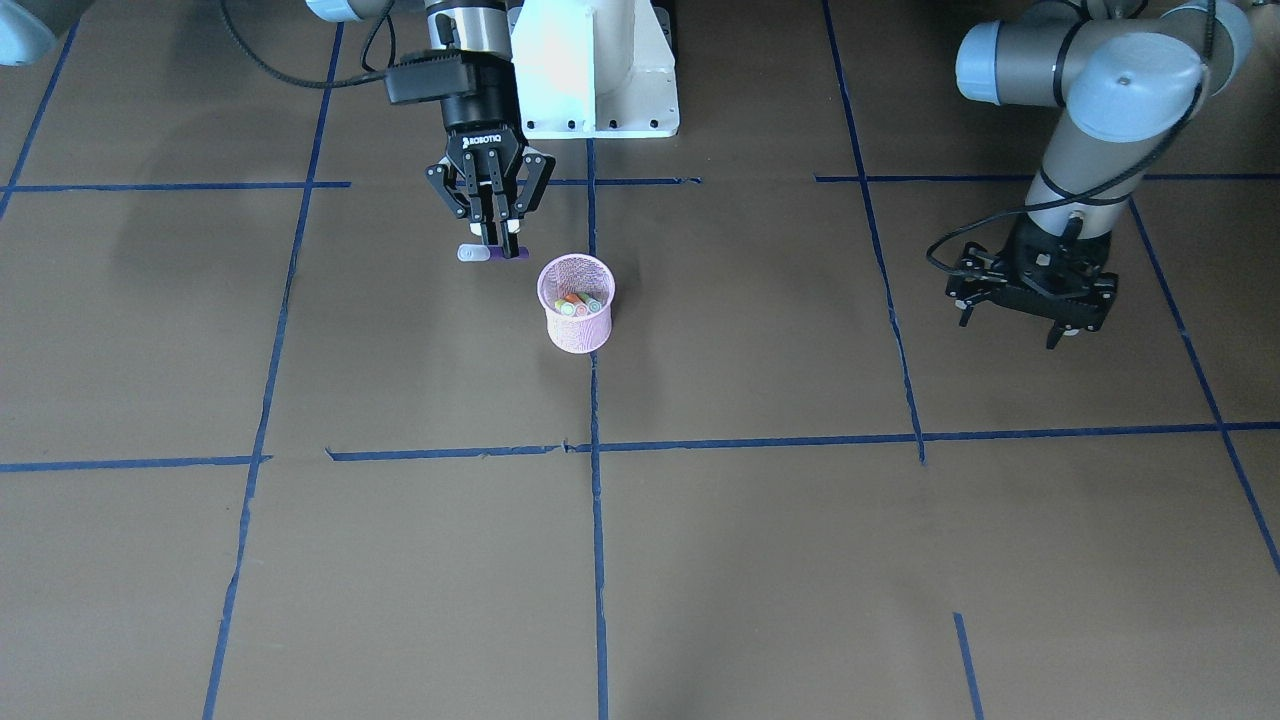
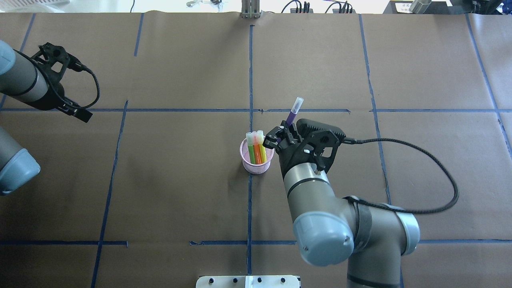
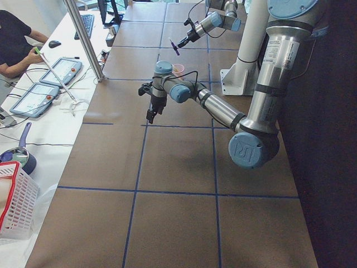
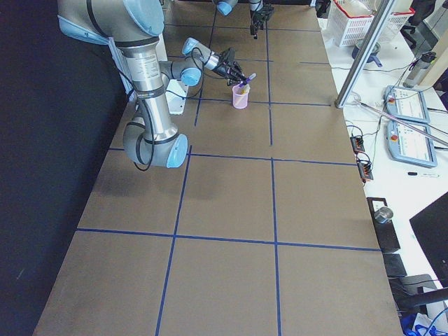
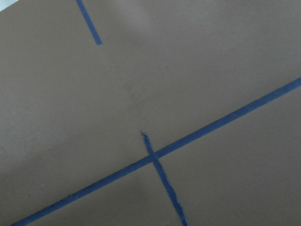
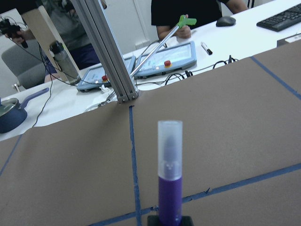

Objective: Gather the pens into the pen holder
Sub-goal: 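Carry the purple marker with the right gripper and lower it into the cup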

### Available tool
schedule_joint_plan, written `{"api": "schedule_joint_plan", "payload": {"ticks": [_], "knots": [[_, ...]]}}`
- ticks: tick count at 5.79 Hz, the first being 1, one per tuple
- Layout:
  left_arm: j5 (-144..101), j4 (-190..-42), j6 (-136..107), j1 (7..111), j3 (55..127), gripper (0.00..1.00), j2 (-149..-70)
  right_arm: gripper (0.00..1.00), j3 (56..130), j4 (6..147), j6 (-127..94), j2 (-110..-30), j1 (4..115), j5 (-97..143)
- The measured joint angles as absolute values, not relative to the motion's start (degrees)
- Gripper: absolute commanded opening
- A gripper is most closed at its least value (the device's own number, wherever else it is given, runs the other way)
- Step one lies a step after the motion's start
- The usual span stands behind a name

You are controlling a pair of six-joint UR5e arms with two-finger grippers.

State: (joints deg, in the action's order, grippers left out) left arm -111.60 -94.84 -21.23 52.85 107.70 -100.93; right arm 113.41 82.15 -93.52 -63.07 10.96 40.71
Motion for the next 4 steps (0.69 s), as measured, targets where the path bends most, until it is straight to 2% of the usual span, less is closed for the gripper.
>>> {"api": "schedule_joint_plan", "payload": {"ticks": [4], "knots": [[-114.2, -94.09, -18.67, 54.03, 107.67, 0.99, -99.42, 0.01, 103.75, 82.07, -94.8, -59.41, 6.42, 26.7]]}}
